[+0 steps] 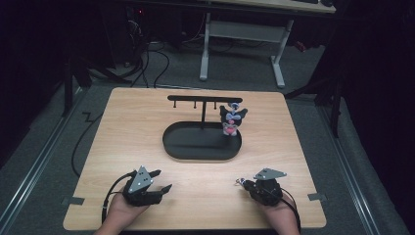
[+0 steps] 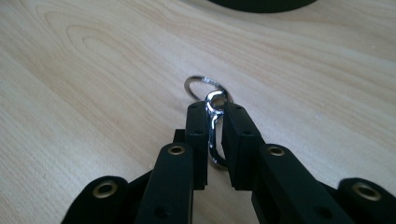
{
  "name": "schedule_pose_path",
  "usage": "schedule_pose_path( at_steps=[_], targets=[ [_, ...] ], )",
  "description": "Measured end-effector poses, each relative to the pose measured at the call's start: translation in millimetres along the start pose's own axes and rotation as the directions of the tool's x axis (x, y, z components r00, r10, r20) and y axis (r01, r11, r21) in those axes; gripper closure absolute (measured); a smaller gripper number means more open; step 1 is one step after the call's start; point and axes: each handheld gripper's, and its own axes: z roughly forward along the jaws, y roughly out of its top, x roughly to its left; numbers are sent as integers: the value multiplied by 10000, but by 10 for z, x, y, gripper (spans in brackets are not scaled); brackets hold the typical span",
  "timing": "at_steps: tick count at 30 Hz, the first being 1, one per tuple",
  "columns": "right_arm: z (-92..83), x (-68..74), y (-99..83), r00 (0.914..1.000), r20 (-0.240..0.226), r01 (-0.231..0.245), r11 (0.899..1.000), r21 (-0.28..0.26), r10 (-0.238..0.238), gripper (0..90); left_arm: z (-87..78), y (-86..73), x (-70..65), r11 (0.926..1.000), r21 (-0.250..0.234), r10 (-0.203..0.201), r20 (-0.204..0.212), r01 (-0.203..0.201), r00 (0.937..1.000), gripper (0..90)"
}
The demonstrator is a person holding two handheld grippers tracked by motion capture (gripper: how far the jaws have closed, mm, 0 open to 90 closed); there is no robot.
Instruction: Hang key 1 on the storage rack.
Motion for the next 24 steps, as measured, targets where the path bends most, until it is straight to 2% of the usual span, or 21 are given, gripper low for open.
schedule_pose_path(
  at_steps=[2,4,7,8,9,11,15,18,21,23,24],
  targets=[
    [-27,9,87,10000,92,37,10000,-46,-36,795,4,4,3,10000,-13,9,4,-9,10000,354],
    [-52,41,167,9994,69,326,9994,-112,-326,791,5,2,3,10000,-17,9,17,-9,10000,354],
    [-45,60,244,9988,26,481,9988,-27,-481,794,15,2,4,10000,6,46,36,-46,10000,355],
    [-5,84,319,9977,-126,667,9977,137,-665,799,18,3,6,10000,14,59,39,-59,10000,354],
    [-5,84,319,9977,-126,667,9977,137,-665,799,18,5,6,10000,14,67,32,-67,10000,354],
    [86,135,381,9949,-203,995,9940,462,-987,790,9,6,5,10000,-16,65,25,-65,10000,354],
    [146,164,417,9937,-179,1115,9921,568,-1107,764,-7,4,10,10000,-44,37,10,-37,10000,355],
    [142,164,451,9924,68,1225,9914,465,-1229,741,-1,0,10,10000,-4,33,7,-33,10000,354],
    [40,112,494,9921,173,1239,9920,249,-1243,739,-1,-2,4,10000,-13,45,32,-45,10000,355],
    [35,59,516,9911,61,1326,9895,567,-1332,712,12,-1,3,10000,36,41,48,-41,10000,355],
    [52,33,533,9899,-175,1420,9862,854,-1410,695,15,-1,3,10000,43,44,44,-44,10000,355]
  ],
)
